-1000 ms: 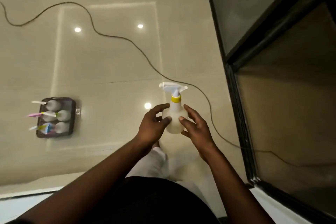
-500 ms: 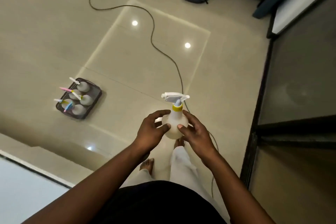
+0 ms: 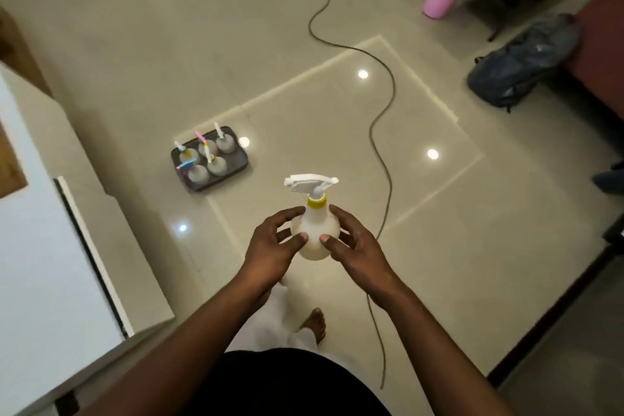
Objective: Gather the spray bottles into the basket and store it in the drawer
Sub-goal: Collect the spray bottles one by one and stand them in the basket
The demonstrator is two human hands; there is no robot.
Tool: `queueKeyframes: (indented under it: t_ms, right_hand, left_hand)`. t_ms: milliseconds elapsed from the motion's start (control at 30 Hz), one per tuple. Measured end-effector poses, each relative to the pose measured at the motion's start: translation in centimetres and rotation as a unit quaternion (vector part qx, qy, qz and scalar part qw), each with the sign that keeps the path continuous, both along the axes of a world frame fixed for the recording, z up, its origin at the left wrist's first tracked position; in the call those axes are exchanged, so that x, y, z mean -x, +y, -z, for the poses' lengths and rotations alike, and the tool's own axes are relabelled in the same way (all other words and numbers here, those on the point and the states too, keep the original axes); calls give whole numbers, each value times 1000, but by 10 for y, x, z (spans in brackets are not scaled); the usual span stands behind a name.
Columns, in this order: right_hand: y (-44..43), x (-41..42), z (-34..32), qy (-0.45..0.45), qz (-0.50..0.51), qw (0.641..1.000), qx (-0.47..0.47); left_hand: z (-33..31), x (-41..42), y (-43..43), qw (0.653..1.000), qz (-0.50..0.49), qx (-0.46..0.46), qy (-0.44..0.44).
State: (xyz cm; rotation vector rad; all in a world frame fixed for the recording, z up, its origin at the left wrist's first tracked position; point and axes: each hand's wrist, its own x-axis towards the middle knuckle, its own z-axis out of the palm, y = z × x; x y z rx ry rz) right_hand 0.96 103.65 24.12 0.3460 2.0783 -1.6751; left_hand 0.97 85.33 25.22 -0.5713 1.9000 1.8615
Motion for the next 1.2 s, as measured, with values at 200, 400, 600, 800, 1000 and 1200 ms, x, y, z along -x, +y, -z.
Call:
queueKeyframes:
  t_ms: [200,400,600,800,1000,1200]
  right_hand:
    - [-32,89,1,2,-97,995,-13]
    - [-78,174,1,7,-166,986,-35]
    - [-120,237,-2,6,-207,978,-38]
    - [-156,302,11,14,-257,966,-36]
    - [-194,382,50,7,-314,949,-37]
    - [-226,458,116,-13,-376,926,-35]
  left_hand:
    - [6,55,-30,996,-90,2,0]
    - [5,120,-73,989,-145,-4,-1]
    - [3,169,-110,979,-203,1,-2]
    - [17,217,-134,955,-295,8,-21]
    - [46,277,-158,930,-362,27,-56]
    - [100,333,-181,895,-431,20,-110]
